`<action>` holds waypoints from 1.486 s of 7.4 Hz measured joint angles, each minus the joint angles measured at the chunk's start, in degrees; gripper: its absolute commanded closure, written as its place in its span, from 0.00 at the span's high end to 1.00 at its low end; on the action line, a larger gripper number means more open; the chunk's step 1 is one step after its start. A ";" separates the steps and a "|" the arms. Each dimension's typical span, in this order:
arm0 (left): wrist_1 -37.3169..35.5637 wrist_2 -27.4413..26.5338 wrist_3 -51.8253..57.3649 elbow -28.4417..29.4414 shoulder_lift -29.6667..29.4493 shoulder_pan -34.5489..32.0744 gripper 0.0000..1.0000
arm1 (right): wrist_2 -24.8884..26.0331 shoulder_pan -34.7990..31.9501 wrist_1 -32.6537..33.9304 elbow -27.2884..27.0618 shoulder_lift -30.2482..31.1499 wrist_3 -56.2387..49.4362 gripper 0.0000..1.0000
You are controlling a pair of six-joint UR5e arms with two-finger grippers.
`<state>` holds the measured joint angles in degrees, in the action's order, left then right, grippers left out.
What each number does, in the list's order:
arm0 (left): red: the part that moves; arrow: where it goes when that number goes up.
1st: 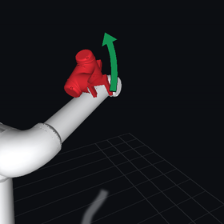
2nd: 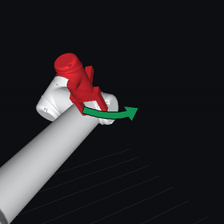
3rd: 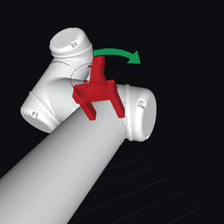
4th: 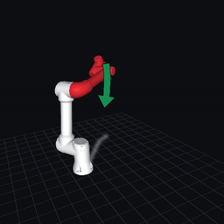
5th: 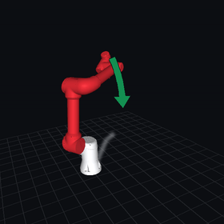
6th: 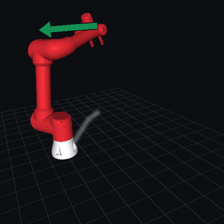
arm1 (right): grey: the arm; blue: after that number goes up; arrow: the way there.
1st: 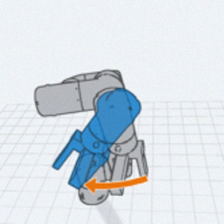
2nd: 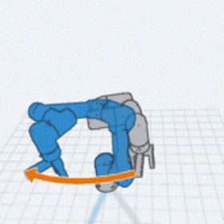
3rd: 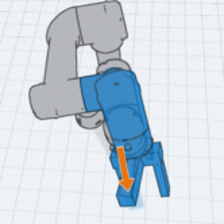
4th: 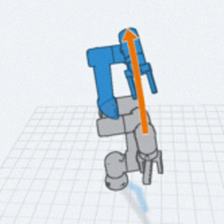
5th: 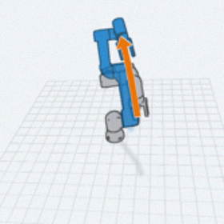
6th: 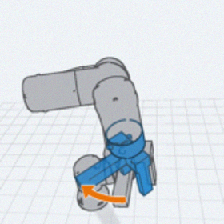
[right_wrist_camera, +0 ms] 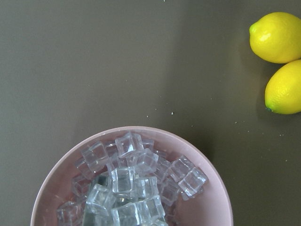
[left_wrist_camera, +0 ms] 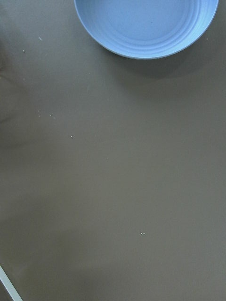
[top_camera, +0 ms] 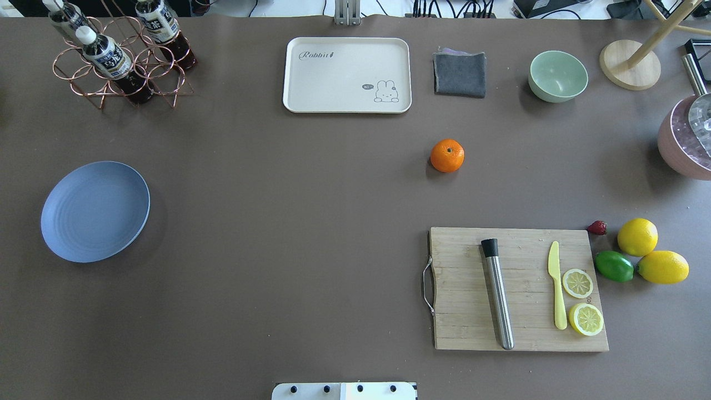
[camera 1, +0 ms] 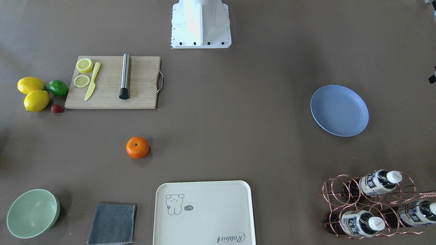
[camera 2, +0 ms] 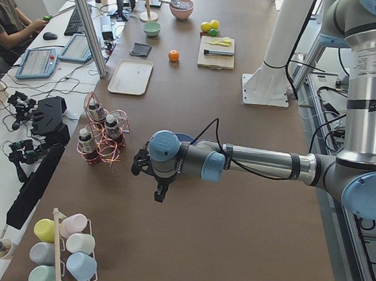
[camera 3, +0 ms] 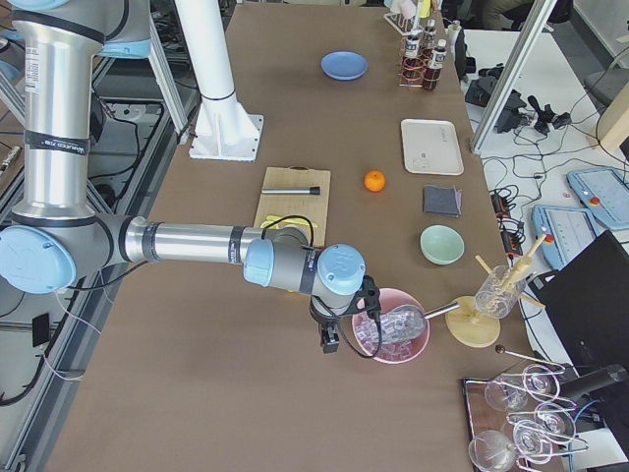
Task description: Pick orange to plate
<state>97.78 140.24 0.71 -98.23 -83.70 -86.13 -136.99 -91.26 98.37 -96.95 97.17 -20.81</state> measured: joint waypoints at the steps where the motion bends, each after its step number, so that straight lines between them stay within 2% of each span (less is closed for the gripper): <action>1: 0.04 0.04 0.10 -0.12 -0.05 0.01 0.98 | -0.02 0.03 -0.01 -0.01 0.16 0.00 1.00; 8: 4.94 -0.46 -0.12 0.77 -0.56 2.40 0.98 | -0.11 0.11 -0.02 0.20 0.39 0.07 1.00; 11: 4.76 -0.56 -6.14 0.10 -0.76 2.38 0.98 | 0.09 0.29 -0.04 0.39 0.05 0.06 1.00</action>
<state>102.54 139.67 -5.43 -98.12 -84.46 -83.76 -136.90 -90.97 98.33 -96.57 97.22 -20.74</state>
